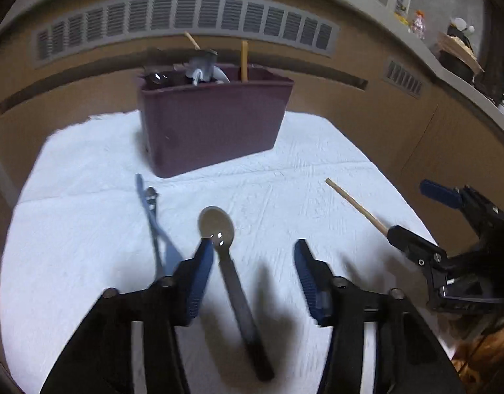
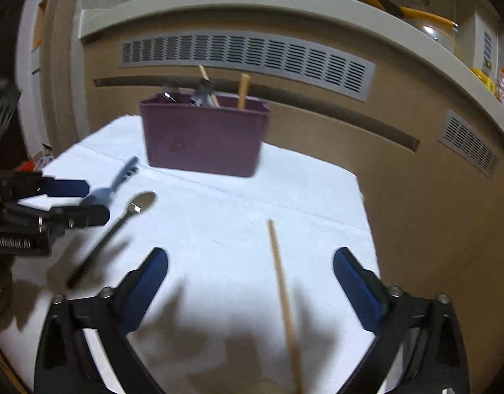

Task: Organize utensils
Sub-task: 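Move both open tools back over the remaining utensils on the towel, then close the right tool on the wooden chopstick while the left tool grasps the brown spoon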

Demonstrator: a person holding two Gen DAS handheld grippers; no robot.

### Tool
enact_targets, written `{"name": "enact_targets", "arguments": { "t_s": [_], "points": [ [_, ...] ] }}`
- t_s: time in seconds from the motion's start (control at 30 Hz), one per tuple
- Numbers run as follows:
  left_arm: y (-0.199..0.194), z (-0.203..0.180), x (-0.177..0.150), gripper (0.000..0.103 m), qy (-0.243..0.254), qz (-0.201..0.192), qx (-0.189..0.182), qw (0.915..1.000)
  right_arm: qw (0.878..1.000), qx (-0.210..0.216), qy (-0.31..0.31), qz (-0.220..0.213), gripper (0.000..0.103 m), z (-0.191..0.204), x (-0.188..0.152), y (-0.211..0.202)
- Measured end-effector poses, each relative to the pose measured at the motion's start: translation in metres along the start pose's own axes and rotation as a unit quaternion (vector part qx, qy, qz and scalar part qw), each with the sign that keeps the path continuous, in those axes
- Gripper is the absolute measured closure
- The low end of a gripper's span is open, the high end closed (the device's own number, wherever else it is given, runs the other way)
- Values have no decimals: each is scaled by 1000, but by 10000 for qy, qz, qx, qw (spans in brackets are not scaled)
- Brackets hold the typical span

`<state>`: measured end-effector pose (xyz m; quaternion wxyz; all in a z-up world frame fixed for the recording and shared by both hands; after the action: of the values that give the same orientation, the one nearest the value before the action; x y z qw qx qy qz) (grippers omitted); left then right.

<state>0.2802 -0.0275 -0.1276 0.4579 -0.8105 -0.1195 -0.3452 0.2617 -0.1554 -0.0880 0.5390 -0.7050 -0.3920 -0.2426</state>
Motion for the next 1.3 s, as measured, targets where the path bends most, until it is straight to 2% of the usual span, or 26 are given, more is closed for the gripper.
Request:
{"name": "enact_targets", "arguments": {
  "t_s": [0.03, 0.07, 0.2, 0.33, 0.6, 0.63, 0.8, 0.97, 1.03, 1.07, 1.1, 1.13, 1.2, 1.3],
  "points": [
    [10, 5, 6, 63, -67, 100, 31, 9999, 10000, 4, -9, 50, 25, -2, -1, 2],
    [16, 9, 10, 64, -93, 143, 139, 9998, 9999, 42, 6, 129, 27, -4, -4, 5],
    [37, 33, 15, 64, -357, 451, 677, 9961, 9997, 90, 101, 188, 28, -13, -10, 7],
    [50, 42, 9, 64, -529, 720, 797, 9928, 9996, 155, 152, 204, 28, -17, -15, 11],
    [56, 38, 13, 65, -353, 723, 1019, 9915, 9987, 276, 292, 317, 28, -20, -21, 18],
    [55, 37, 13, 69, -311, 683, 1034, 9918, 9986, 283, 302, 318, 28, -21, -21, 19],
    [38, 25, 18, 69, -82, 254, 1071, 9939, 9990, 218, 164, 360, 28, -20, -20, 21],
    [-15, -2, 27, 69, 257, -696, 1039, 9918, 9985, 195, 21, 510, 28, -24, -24, 34],
    [-30, -11, 26, 69, 396, -870, 1003, 9904, 9979, 247, 34, 603, 29, -26, -27, 41],
    [-35, -13, 24, 69, 400, -918, 970, 9902, 9972, 282, 42, 689, 32, -26, -29, 47],
    [-39, -12, 23, 69, 392, -966, 930, 9902, 9965, 311, 39, 776, 44, -26, -31, 53],
    [-44, -12, 22, 69, 388, -1022, 871, 9902, 9959, 343, 25, 836, 60, -26, -32, 56],
    [-50, -12, 20, 71, 303, -1066, 764, 9909, 9931, 480, 1, 1074, 76, -22, -34, 67],
    [-53, -13, 16, 71, 239, -1118, 698, 9910, 9918, 489, -12, 1183, 77, -20, -31, 78]
  ]
}}
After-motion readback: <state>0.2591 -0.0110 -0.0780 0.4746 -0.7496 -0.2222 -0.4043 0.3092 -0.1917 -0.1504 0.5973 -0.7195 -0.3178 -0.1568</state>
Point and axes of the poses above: each gripper's, at about its wrist camera, not at the fingertips, and y roughly the way its jaws point, z to its left, x to its top, the point moved 8 cm from there along y, roughly the way its jaws point, and after that the axes turned 13 degrees about -x, right-handed, at the moved point
